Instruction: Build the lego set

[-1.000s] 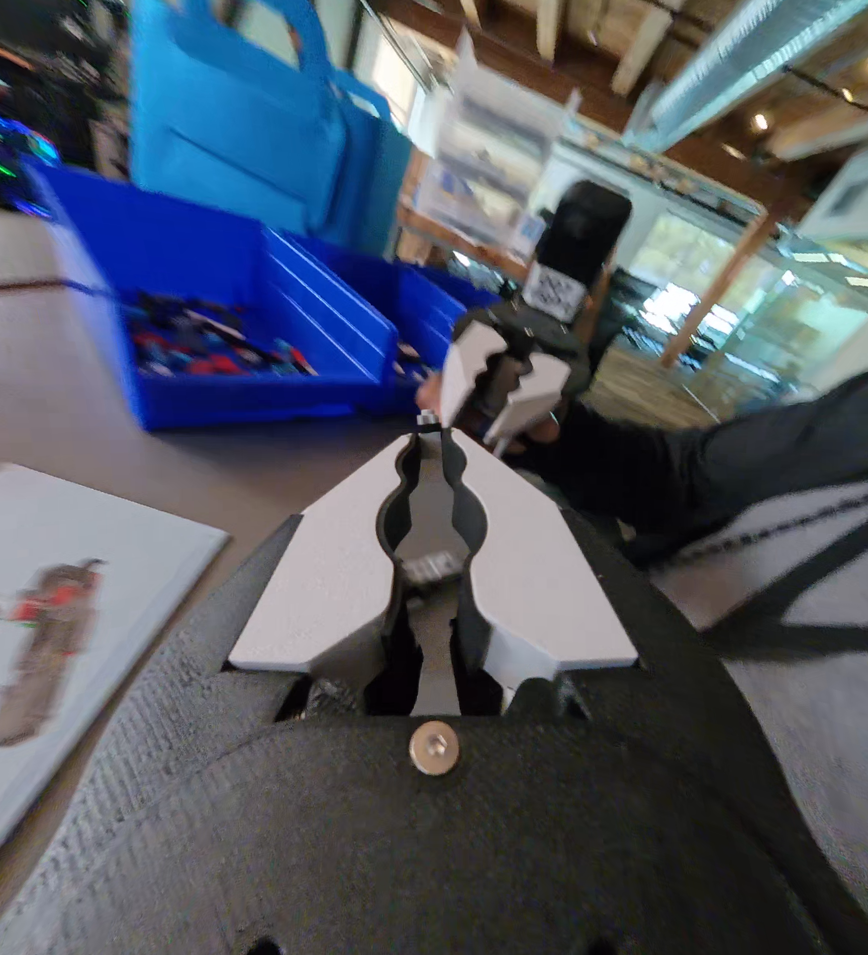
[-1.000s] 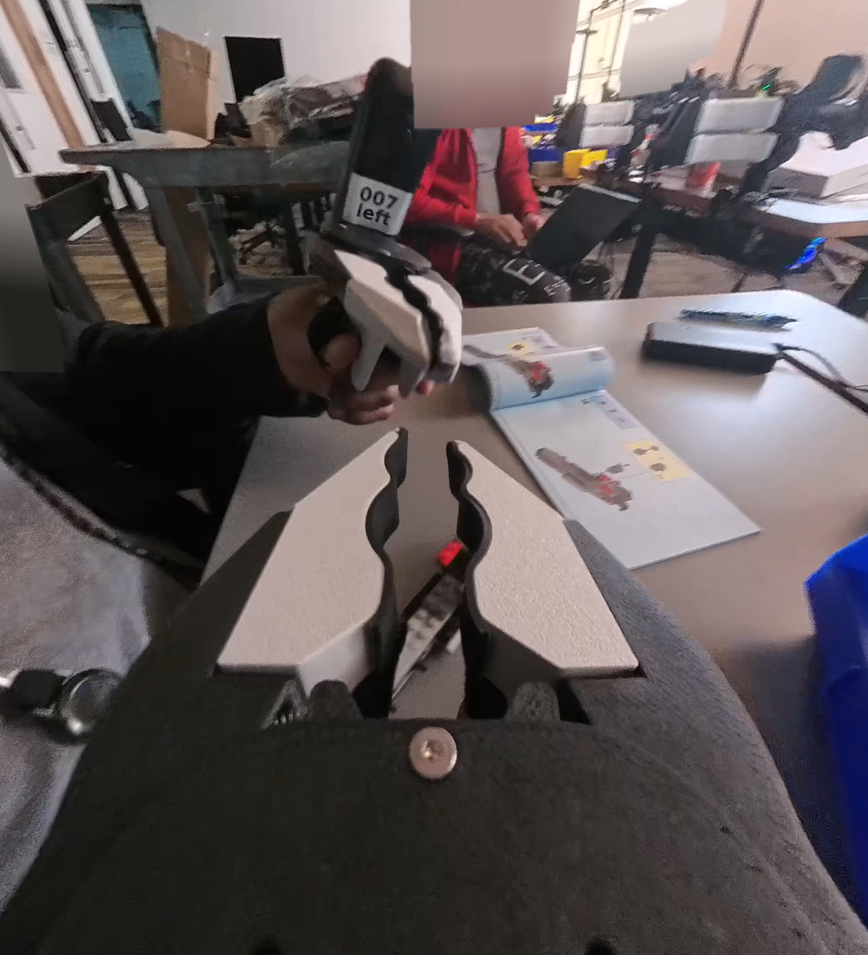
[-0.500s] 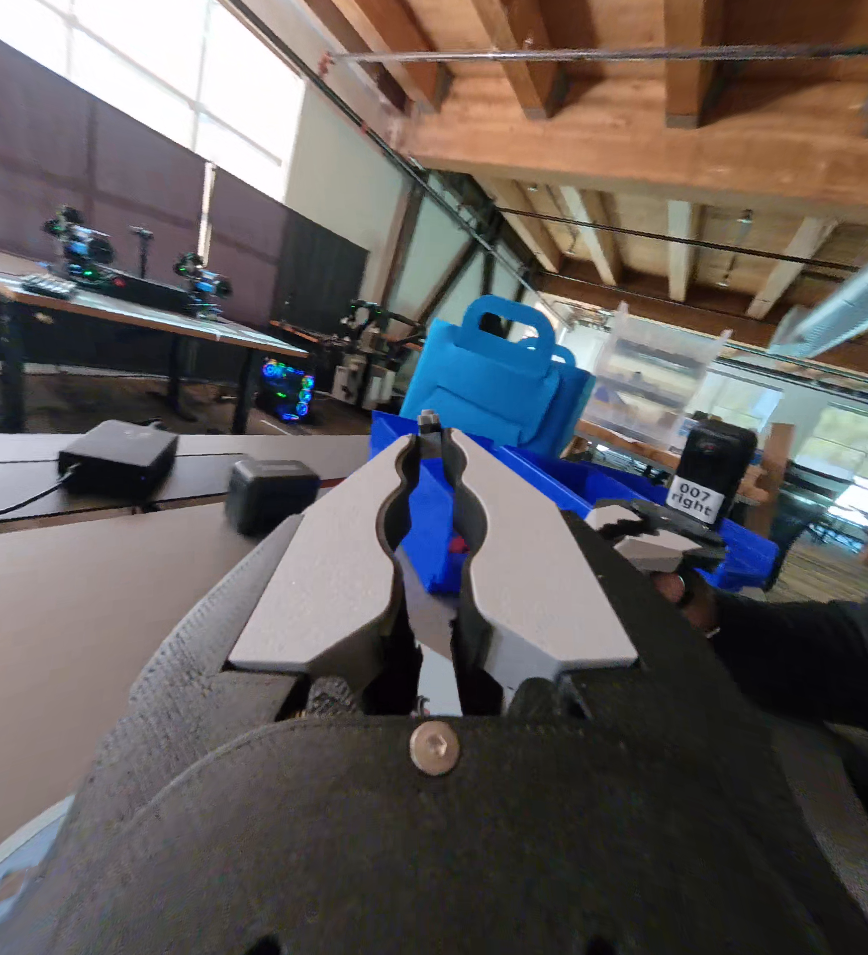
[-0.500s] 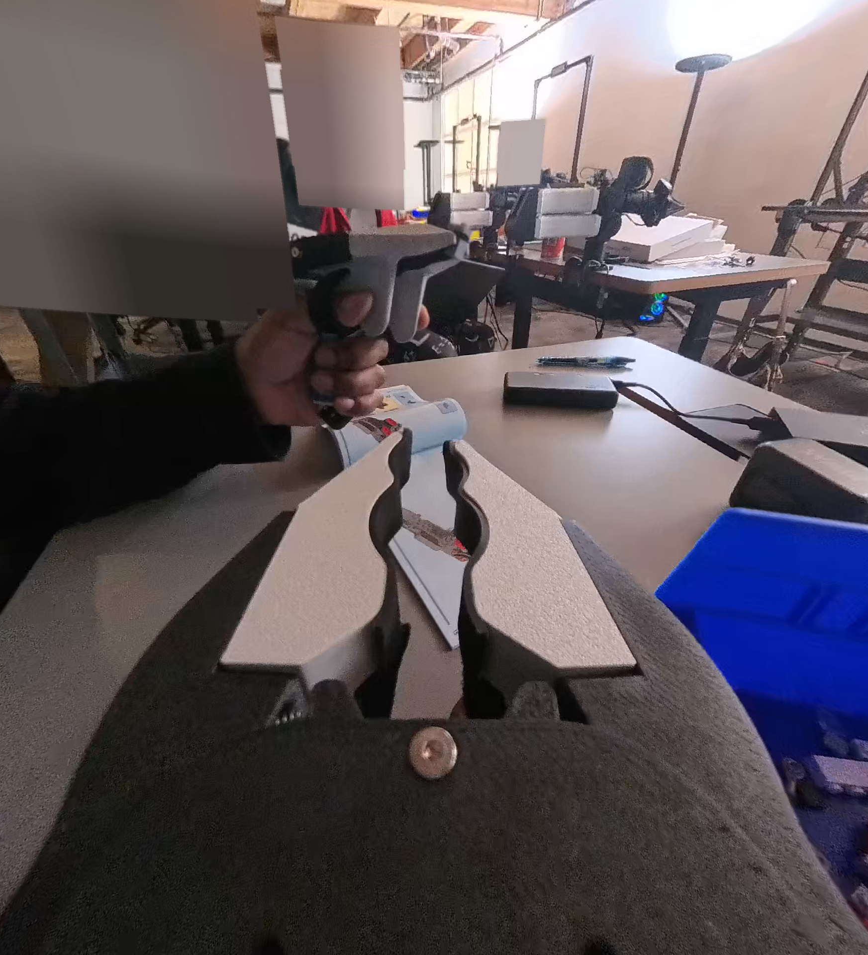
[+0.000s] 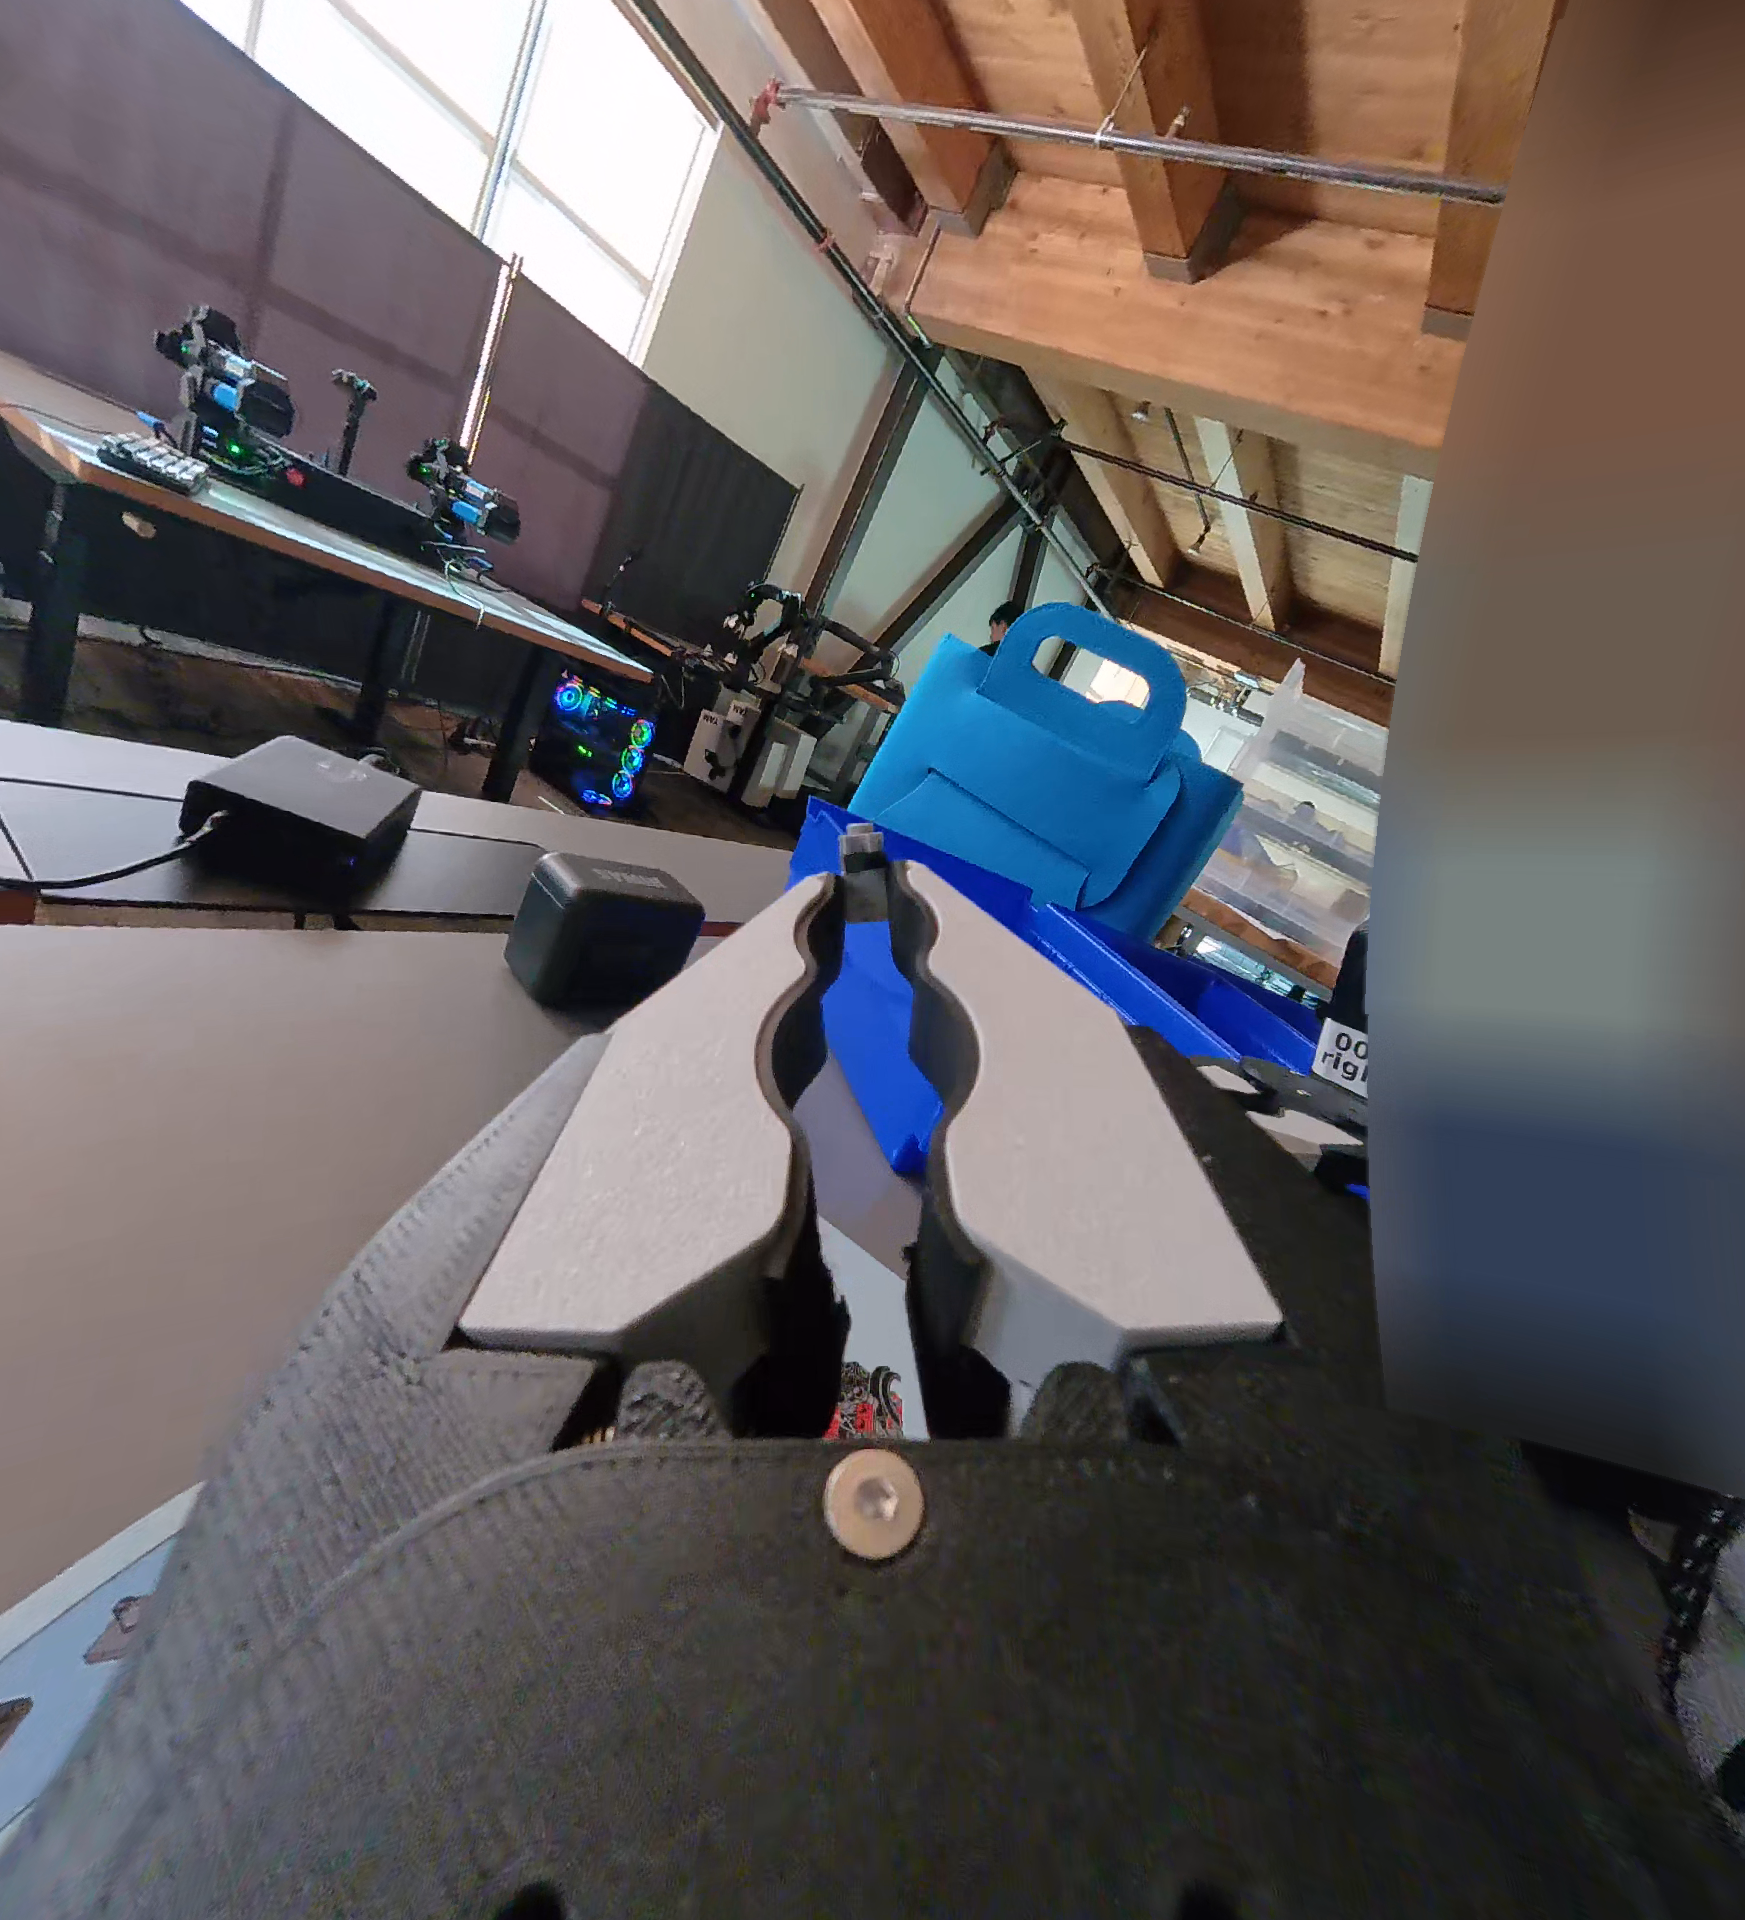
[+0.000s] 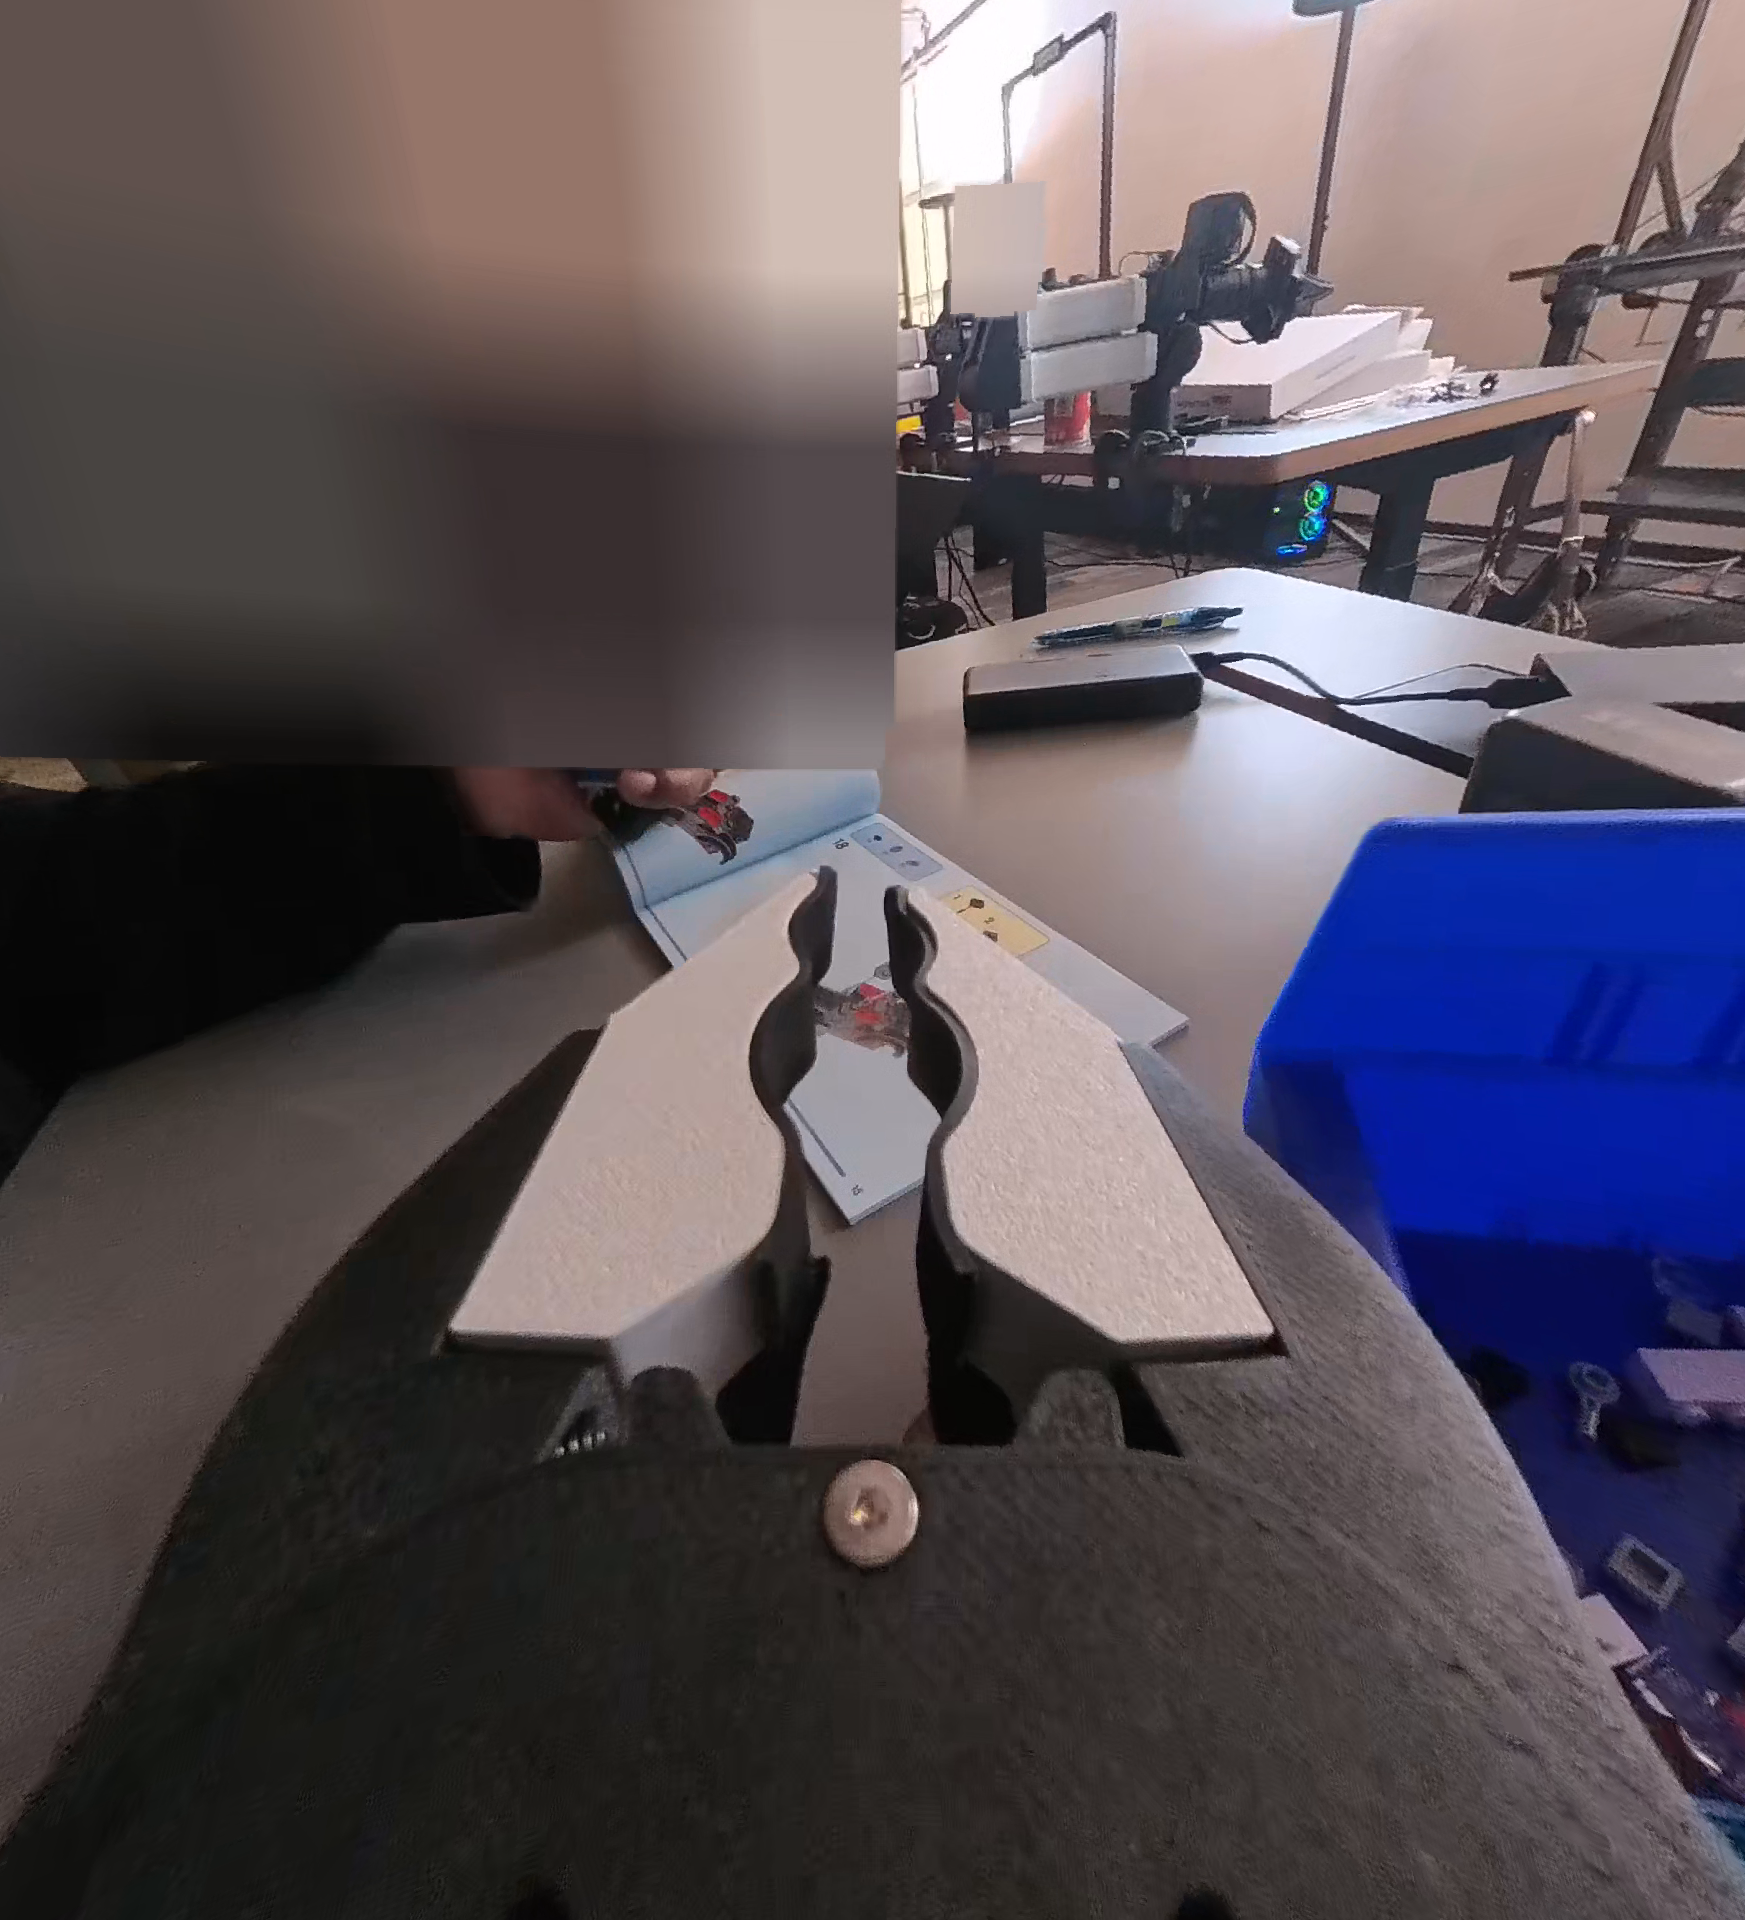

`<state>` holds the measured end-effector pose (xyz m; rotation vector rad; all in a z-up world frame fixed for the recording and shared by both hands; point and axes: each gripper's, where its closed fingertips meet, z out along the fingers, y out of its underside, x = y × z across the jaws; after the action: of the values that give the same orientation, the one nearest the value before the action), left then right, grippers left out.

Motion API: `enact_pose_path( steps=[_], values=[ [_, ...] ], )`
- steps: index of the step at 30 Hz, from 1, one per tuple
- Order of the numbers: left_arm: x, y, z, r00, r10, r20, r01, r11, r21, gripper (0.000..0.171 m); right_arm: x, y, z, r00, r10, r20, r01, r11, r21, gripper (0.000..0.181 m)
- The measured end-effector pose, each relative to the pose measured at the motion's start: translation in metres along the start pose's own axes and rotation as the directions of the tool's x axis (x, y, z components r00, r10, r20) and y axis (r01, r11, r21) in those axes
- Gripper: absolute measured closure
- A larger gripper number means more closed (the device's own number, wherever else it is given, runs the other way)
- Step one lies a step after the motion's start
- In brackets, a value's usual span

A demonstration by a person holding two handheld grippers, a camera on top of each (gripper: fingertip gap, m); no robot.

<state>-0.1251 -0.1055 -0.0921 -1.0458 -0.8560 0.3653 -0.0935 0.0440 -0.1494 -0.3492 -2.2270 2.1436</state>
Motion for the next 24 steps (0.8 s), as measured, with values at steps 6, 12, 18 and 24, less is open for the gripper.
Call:
enact_pose_path(
  steps=[6,12,18,24],
  values=[
    [-0.0004,0.005,0.0003,1.0,-0.001,0.005,0.002,1.0,-0.014,0.164,0.0006,0.0009,-0.0011,1.0,0.012,-0.004,-0.012,1.0,-0.005,0.172],
    [0.0004,0.0041,-0.0026,1.0,0.005,0.012,-0.005,1.0,-0.009,0.164,-0.0022,0.0022,-0.0009,1.0,-0.006,-0.004,0.006,1.0,-0.013,0.173],
    [0.0012,0.0034,-0.0028,1.0,0.007,0.014,-0.007,1.0,-0.007,0.164,-0.0016,0.0023,-0.0009,1.0,0.002,-0.002,-0.002,1.0,-0.015,0.173],
    [0.0011,0.005,-0.0021,1.0,0.002,0.014,-0.002,1.0,-0.013,0.164,-0.002,0.0025,-0.0008,1.0,0.002,0.0,-0.002,1.0,-0.016,0.173]
  ],
)
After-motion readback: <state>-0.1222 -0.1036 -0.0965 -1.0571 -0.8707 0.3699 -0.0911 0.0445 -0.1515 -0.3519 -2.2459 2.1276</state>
